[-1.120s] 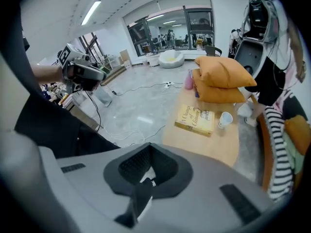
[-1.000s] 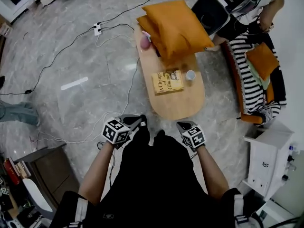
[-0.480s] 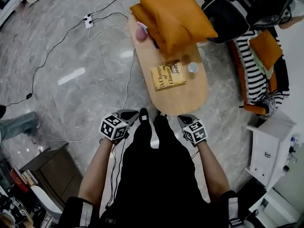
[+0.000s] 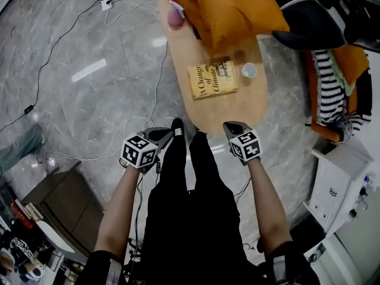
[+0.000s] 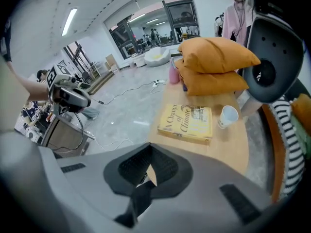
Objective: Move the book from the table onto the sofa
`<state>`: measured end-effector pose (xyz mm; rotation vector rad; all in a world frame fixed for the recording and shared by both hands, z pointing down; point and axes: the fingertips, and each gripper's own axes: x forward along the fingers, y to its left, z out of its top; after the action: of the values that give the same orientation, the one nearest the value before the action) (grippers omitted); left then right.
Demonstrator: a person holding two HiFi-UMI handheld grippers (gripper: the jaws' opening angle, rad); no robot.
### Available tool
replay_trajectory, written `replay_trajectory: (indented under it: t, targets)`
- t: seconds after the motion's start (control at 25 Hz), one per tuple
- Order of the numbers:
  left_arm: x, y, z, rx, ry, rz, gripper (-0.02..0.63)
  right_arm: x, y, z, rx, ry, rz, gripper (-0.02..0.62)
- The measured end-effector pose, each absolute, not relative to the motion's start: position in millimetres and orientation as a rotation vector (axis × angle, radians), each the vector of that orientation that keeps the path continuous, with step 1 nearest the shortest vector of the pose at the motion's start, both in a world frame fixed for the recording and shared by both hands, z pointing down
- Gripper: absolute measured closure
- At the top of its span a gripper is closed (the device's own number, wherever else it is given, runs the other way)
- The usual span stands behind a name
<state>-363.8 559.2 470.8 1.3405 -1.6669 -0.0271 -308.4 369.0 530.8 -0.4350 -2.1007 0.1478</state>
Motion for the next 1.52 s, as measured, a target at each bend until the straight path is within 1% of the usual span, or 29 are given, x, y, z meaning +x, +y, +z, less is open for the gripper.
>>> replay_trajectory:
  t: [0.48,0.68,0.88,0.96,1.04,1.08,1.12,1.24,1.32,1.4,1.52]
  targets:
    - [-396.3,514.7,578.3,1.24,-1.665,-0.152,0.597,-385.3,311.4,627.3,-0.379,-2.143,0.234,0.589]
    - [-407.7,504.6,623.0,1.212,-1.666,-0.195,0.597,-405.6,282.0,659.1,-0.317,-2.183,0.228,0.589]
    - [-423.8,497.3,648.2,1.187,-1.693,-0.305,0.595,-421.4,249.8,678.6,-0.243,-2.237,0.217,0.586]
    - [-431.8,495.0,654.9,1.167,-1.712,-0.371,0.594,-427.5,238.3,683.4,-0.218,-2.263,0.243,0.484]
    - [-439.6,493.3,662.1,1.147,-1.724,-0.445,0.591,-432.9,226.1,688.0,-0.187,-2.285,0.261,0.454]
    - [-443.3,492.7,665.9,1.136,-1.726,-0.48,0.572,-435.7,221.3,690.0,-0.176,-2.293,0.275,0.432]
    - [-447.1,492.2,669.7,1.124,-1.729,-0.511,0.534,-438.6,217.8,691.9,-0.172,-2.298,0.291,0.417]
    - [-460.3,491.3,679.0,1.083,-1.744,-0.598,0.397,-447.1,214.0,696.5,-0.186,-2.302,0.341,0.373]
    - [-467.7,489.5,681.9,1.066,-1.745,-0.672,0.351,-452.9,213.9,697.6,-0.201,-2.308,0.372,0.35]
    - [-472.9,486.5,684.4,1.046,-1.732,-0.758,0.308,-457.6,212.4,698.5,-0.211,-2.312,0.382,0.348]
    - [-477.6,479.9,690.3,1.024,-1.673,-0.872,0.261,-464.6,212.5,703.6,-0.238,-2.288,0.361,0.348]
